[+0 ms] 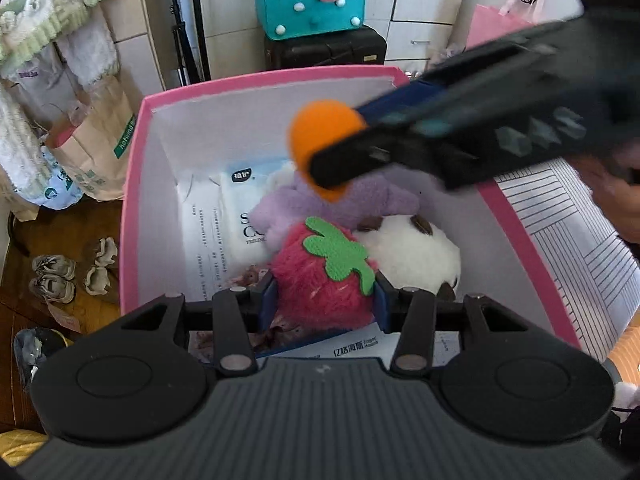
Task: Organize soft objects
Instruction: 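Lower both objects into the pink box and open both tools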
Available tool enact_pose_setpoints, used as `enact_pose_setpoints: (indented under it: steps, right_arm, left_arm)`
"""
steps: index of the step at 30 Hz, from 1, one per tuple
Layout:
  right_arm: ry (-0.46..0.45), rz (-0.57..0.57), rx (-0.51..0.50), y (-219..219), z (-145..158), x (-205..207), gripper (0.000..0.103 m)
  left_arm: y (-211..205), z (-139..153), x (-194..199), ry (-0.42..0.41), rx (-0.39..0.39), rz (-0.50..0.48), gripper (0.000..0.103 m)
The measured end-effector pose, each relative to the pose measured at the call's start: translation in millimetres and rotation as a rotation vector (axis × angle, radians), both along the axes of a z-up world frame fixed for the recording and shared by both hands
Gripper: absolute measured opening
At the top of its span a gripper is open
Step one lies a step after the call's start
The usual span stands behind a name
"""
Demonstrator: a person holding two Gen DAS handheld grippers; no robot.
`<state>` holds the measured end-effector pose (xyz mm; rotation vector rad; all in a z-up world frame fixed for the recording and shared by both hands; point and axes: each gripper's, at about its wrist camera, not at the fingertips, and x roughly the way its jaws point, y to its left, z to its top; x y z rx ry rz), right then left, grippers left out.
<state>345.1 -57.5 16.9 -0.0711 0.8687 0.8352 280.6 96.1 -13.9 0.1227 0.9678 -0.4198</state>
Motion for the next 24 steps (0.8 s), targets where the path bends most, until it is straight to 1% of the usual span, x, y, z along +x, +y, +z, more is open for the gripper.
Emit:
enact_pose_setpoints:
  steps: [5,7,9,12,13,17,24]
  right_arm:
    - [0.049,-0.039,-0.04,16,-15,24,0.048]
    - [0.064,-0.042,-0.065,24,-19,32,0.049]
    - [0.066,-0.045,-0.08,27,-21,35,0.05]
    - [0.053,-0.079,-0.097,27,-23,38,0.05]
    - [0.056,-0.083,-0.089,25,-23,39,0.05]
    - [0.065,-0.094,-0.05,11,-18,32,0.057]
    - [0.023,-0.121,-0.016,-13,0,8,0.058]
  left_arm:
    - [0,3,-1,0.041,-0.034,0.002,0.047]
    - [0,6,-2,0.05,-0.054,-0.013,0.047]
    - [1,7,0,0.05,-0.055,0.003,0.048]
    - [4,4,3,0.052,-0.044,0.042,0.048]
    - [5,5,2,0.053,-0.047,0.049,0.048]
    - [6,10,-5,0.036,-0.059,0.039,0.051]
    - [4,20,-18,-0.009,-0.053,0.055,0.058]
